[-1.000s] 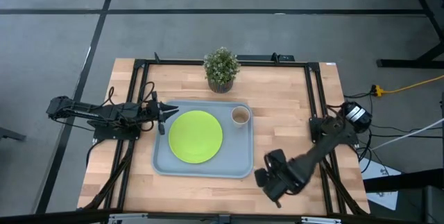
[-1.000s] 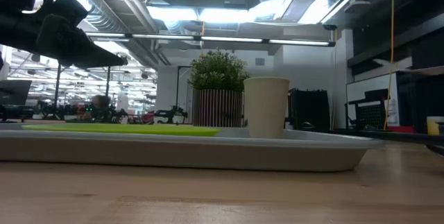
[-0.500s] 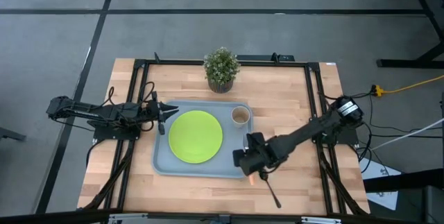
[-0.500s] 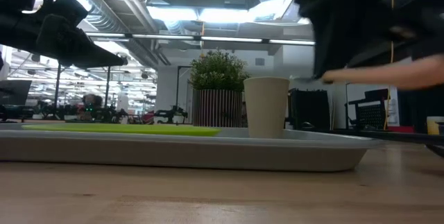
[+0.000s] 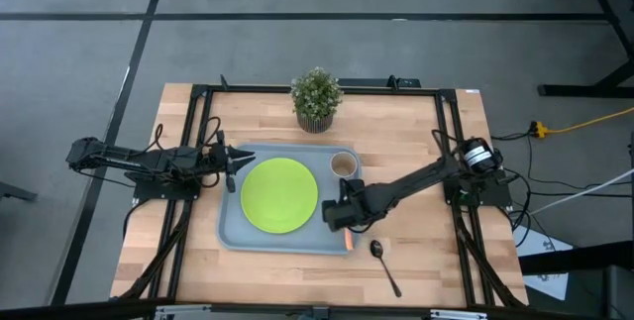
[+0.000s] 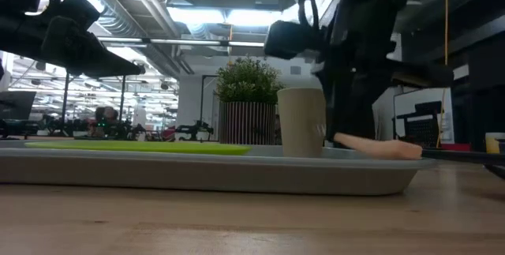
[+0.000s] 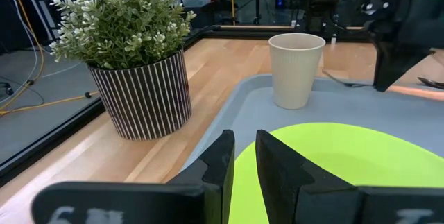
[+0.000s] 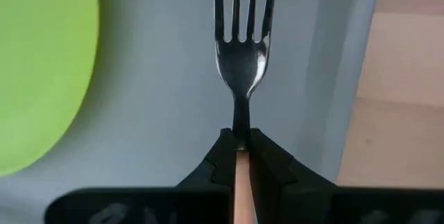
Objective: Pick and place plate/cup/fork/spoon on tray
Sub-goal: Put the orange fork on the gray serving tray to the right of the green plate
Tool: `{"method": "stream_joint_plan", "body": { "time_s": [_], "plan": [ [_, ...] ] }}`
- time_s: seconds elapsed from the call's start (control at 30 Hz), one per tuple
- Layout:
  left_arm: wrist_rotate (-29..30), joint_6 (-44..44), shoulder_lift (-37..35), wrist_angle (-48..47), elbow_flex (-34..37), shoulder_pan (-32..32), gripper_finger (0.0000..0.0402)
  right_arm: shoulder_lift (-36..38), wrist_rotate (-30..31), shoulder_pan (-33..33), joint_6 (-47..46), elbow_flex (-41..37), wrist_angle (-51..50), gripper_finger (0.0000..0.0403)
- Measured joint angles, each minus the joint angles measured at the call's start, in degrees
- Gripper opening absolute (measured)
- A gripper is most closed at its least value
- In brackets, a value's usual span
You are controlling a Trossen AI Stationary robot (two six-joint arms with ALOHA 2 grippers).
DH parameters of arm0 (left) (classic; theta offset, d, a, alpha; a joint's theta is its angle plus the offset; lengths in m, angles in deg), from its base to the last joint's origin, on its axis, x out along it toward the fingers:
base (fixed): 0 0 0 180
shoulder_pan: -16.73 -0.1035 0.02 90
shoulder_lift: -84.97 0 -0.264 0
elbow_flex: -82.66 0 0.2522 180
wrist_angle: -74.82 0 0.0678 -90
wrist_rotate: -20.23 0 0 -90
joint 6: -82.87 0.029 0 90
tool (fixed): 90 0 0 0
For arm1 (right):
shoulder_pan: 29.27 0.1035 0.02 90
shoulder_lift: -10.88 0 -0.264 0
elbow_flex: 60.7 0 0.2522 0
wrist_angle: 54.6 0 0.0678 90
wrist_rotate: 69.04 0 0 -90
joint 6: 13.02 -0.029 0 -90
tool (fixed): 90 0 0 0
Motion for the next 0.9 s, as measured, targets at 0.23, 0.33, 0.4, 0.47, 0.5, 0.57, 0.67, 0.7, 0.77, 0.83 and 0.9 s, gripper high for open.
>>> {"method": "stream_joint_plan", "body": {
  "time_s": [0.23, 0.33, 0.4, 0.47, 0.5, 0.57, 0.67, 0.7, 0.77, 0.83, 0.9],
  "plan": [
    [0.01, 0.0, -0.01, 0.0, 0.0, 0.0, 0.0053, -0.82, 0.19, -1.49, 0.25, 0.0, -0.89, 0.0027],
    [0.0, -0.02, -0.02, 0.0, 0.0, -0.02, 0.0053, -0.82, 0.18, -1.57, 0.32, -0.13, -1.11, 0.0028],
    [0.02, -0.02, 0.0, 0.0, -0.02, 0.0, 0.0053, -0.82, 0.18, -1.57, 0.34, -0.13, -1.25, 0.0029],
    [0.0, 0.0, 0.0, 0.0, 0.0, 0.0, 0.0053, -0.82, 0.28, -1.57, 0.38, -0.13, -1.26, 0.0029],
    [0.02, -0.01, -0.01, 0.0, 0.0, -0.01, 0.0053, -0.82, 0.91, -1.57, 0.4, -0.13, -1.28, 0.0029],
    [0.02, 0.0, 0.0, 0.0, 0.0, 0.0, 0.0053, -0.82, 2.08, -1.55, 0.43, -0.13, -1.26, 0.003],
    [0.0, 0.0, 0.0, 0.0, 0.0, 0.0, 0.0053, -0.82, 2.06, -1.57, 0.46, -0.13, -1.25, 0.003],
    [0.01, 0.0, 0.0, 0.0, 0.0, 0.0, 0.0053, -0.82, 1.95, -1.57, 0.56, -0.13, -1.25, 0.003],
    [0.0, 0.0, 0.0, 0.0, -0.01, 0.0, 0.0053, -0.82, 1.87, -1.57, 0.65, -0.13, -1.25, 0.003],
    [0.02, 0.0, 0.0, 0.0, 0.0, -0.01, 0.0053, -0.82, 1.85, -1.57, 1.08, -0.13, -1.26, 0.0031],
    [0.0, 0.0, 0.0, 0.0, 0.0, 0.0, 0.0053, -0.82, 1.82, -1.57, 1.97, -0.13, -1.26, 0.0031]
  ]
}}
